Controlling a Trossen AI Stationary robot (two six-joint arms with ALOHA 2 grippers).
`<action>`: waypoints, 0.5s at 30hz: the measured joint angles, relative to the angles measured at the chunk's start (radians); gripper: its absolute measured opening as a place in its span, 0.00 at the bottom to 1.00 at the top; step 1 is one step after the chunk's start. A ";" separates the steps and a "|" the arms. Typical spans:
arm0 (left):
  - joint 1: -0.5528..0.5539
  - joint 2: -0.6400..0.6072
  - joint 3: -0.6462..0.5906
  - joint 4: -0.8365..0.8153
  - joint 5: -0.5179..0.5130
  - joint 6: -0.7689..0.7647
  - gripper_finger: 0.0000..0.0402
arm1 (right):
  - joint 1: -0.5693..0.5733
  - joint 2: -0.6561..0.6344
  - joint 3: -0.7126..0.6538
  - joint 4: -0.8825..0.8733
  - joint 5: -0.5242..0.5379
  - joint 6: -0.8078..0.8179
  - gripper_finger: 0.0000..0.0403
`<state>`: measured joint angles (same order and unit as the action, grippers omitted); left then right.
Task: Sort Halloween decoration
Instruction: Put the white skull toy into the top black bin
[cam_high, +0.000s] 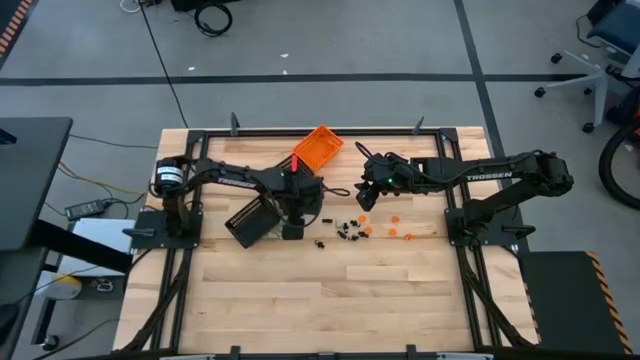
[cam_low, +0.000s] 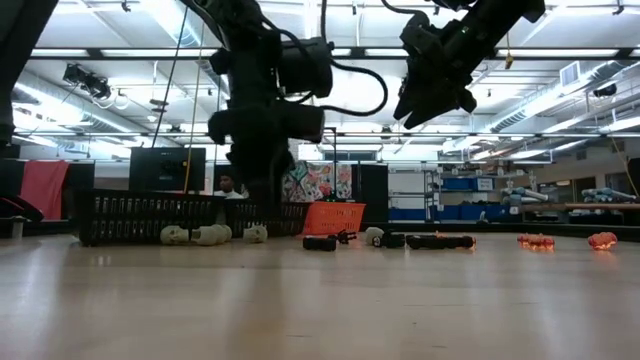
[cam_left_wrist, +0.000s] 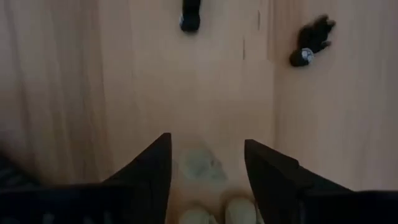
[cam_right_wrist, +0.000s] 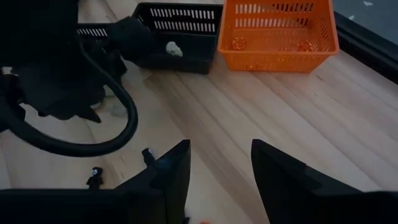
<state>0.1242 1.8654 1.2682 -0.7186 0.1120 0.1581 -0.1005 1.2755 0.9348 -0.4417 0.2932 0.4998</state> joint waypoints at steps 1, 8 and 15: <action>0.000 0.003 0.001 0.008 0.000 0.000 0.47 | 0.000 0.000 0.000 -0.001 0.000 -0.001 0.43; 0.004 0.053 0.001 -0.055 -0.006 0.002 0.51 | 0.000 0.000 0.000 -0.001 -0.003 -0.001 0.43; 0.001 0.072 0.002 -0.056 -0.024 -0.025 0.49 | 0.000 0.000 0.000 0.000 -0.007 0.002 0.43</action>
<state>0.1250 1.9373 1.2697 -0.7744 0.0875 0.1332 -0.1005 1.2755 0.9348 -0.4417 0.2863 0.5014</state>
